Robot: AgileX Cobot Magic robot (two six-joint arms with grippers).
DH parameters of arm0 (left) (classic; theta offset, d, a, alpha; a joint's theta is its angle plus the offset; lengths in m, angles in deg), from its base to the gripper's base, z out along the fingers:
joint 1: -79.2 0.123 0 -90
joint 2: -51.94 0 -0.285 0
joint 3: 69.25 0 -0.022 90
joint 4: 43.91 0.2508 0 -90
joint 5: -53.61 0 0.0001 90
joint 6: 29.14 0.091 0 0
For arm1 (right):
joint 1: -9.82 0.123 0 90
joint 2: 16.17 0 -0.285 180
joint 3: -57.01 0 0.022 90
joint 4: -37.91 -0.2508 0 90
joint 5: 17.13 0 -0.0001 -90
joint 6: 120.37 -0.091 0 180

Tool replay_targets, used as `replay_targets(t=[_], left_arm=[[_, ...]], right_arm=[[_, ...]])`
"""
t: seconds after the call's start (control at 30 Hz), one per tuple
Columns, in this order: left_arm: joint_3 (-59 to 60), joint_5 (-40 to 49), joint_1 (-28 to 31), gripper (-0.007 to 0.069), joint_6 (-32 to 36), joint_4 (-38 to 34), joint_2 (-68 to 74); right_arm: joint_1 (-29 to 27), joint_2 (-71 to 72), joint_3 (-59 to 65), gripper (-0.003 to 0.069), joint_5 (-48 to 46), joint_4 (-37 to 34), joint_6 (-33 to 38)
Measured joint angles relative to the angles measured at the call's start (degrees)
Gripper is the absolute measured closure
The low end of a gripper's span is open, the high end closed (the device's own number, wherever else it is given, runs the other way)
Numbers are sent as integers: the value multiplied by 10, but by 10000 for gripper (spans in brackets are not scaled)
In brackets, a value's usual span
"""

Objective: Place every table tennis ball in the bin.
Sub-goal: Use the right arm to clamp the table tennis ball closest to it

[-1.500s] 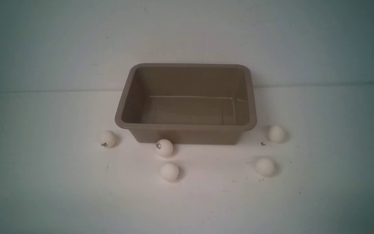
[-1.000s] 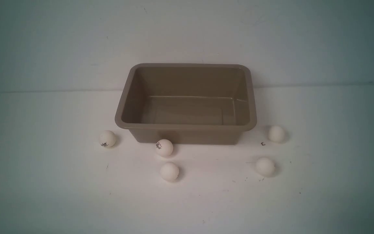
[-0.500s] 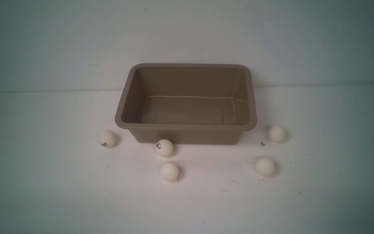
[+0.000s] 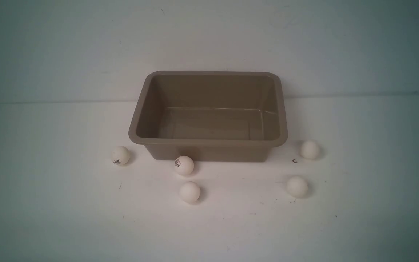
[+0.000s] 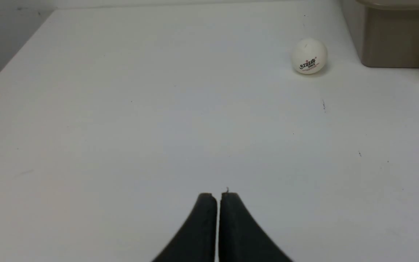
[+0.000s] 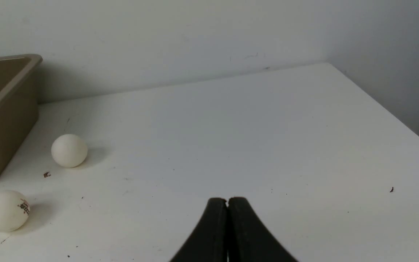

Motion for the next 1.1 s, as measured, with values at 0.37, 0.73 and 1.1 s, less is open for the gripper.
replay_targets(t=[0.37,0.73,1.1], left_arm=[[0,1,0,629,-145,-255,0],[0,-44,0,629,-185,-543,0],[0,-62,0,629,-167,-579,0]], right_arm=[[0,0,1,675,14,-282,-109],[0,0,1,675,48,-472,-120],[0,0,0,675,40,-474,-67]])
